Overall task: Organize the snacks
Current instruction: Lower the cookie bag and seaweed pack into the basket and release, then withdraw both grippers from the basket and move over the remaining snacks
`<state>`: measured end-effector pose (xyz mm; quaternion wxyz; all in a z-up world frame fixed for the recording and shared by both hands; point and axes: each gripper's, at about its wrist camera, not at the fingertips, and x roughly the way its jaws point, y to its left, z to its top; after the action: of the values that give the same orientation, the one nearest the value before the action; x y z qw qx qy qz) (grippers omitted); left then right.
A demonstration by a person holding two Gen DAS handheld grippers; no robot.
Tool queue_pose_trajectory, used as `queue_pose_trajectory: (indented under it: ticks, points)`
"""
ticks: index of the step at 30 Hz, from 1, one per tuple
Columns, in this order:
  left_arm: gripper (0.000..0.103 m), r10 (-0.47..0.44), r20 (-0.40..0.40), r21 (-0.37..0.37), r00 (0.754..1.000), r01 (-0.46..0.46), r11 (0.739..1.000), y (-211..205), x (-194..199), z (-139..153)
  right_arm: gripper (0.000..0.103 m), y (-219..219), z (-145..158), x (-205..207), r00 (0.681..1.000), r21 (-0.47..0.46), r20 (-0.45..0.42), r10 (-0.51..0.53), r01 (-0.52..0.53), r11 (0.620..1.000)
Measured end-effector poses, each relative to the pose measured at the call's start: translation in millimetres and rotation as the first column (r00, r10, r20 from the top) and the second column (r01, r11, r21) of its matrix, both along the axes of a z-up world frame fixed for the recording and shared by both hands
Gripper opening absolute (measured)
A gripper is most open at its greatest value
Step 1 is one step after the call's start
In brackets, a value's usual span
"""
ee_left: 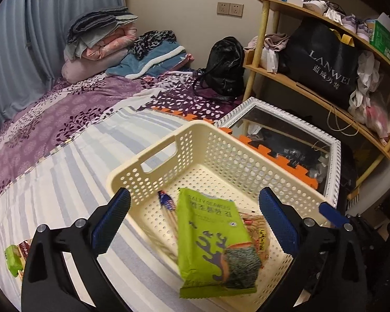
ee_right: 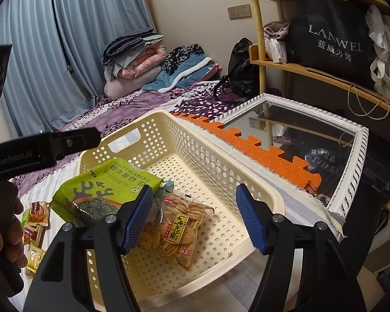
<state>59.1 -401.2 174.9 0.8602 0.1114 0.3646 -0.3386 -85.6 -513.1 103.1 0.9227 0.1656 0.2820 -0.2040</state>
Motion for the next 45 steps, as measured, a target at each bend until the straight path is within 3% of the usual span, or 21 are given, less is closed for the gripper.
queue_pose_trajectory:
  ticks: [7,17,25,36,45]
  points:
    - [0.100,0.042,0.004,0.022,0.999,-0.042,0.999,14.7,6.3,-0.5,0.066,6.4,3.3,2.7,1.000,-0.005,0.006,0.015,-0.015,1.000]
    - [0.100,0.023,0.030,0.067,0.999,-0.025,0.997,25.6,-5.0,-2.3,0.066,10.6,6.0,4.7,1.000,-0.010,0.008,0.017,-0.017,1.000]
    - [0.100,0.021,-0.017,0.126,1.000,-0.019,0.992,35.5,-12.1,-31.0,0.066,13.4,4.0,7.6,1.000,-0.005,0.003,0.022,-0.022,1.000]
    - [0.101,0.038,0.057,0.185,0.998,-0.048,0.982,17.9,6.2,-42.9,0.066,12.4,5.1,5.9,1.000,-0.012,-0.002,0.012,-0.012,1.000]
    - [0.101,0.066,0.064,0.162,0.996,-0.075,0.984,26.6,7.1,-31.0,0.066,15.1,6.8,6.0,1.000,-0.015,-0.003,0.020,-0.020,1.000]
